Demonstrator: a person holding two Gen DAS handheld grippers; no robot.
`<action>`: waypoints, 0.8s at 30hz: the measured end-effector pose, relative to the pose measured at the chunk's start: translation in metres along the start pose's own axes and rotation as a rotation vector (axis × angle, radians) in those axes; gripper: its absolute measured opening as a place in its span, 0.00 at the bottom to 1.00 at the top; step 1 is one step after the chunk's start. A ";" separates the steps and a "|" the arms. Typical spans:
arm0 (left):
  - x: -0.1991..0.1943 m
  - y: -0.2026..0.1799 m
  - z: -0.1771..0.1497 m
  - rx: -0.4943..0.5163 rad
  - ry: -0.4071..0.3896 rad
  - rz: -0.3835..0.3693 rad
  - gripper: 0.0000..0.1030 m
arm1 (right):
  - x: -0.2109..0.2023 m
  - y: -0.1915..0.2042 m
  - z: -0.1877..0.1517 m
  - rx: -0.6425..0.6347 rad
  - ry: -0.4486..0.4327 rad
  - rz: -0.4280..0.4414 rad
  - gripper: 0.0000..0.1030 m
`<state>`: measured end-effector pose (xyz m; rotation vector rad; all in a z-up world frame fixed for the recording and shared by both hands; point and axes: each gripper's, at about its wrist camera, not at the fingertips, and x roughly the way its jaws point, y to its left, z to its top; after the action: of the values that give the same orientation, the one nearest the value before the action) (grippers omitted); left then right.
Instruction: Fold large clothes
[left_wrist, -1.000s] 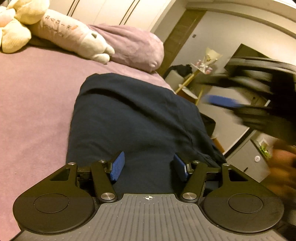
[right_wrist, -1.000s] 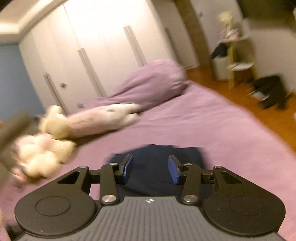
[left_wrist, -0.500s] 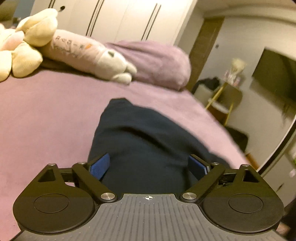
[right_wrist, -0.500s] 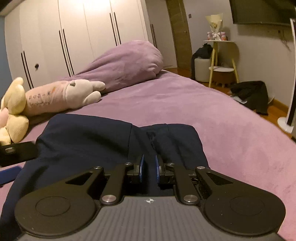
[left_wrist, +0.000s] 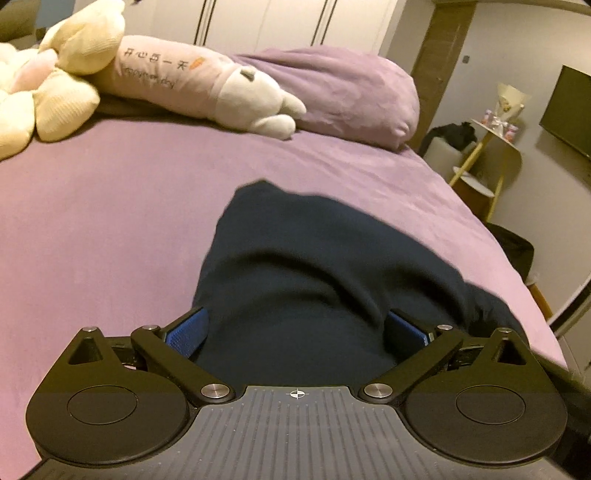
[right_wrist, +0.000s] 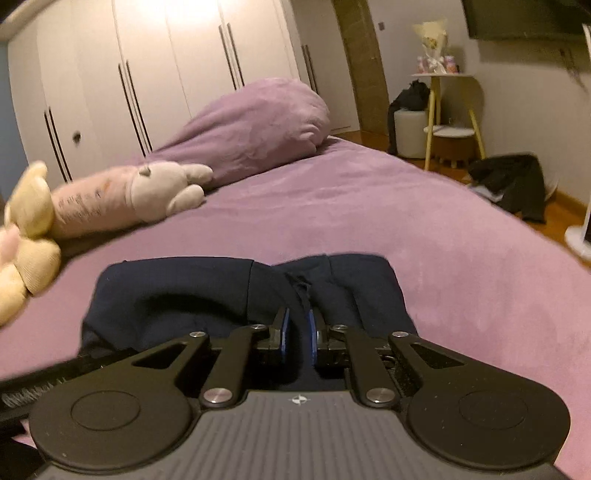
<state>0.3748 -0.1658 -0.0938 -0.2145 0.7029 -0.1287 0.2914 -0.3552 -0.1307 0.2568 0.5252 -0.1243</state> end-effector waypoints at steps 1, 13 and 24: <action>0.005 0.000 0.001 -0.002 0.004 0.004 1.00 | 0.004 0.002 0.000 -0.005 0.004 -0.002 0.11; -0.014 0.002 -0.015 0.013 0.001 0.025 1.00 | -0.008 -0.006 -0.013 0.045 -0.075 0.044 0.15; -0.046 0.023 -0.060 -0.181 -0.089 -0.038 1.00 | -0.063 -0.043 -0.063 0.221 -0.206 -0.022 0.54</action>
<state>0.3021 -0.1435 -0.1148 -0.4043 0.6221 -0.0912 0.1991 -0.3758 -0.1601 0.4486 0.3095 -0.2283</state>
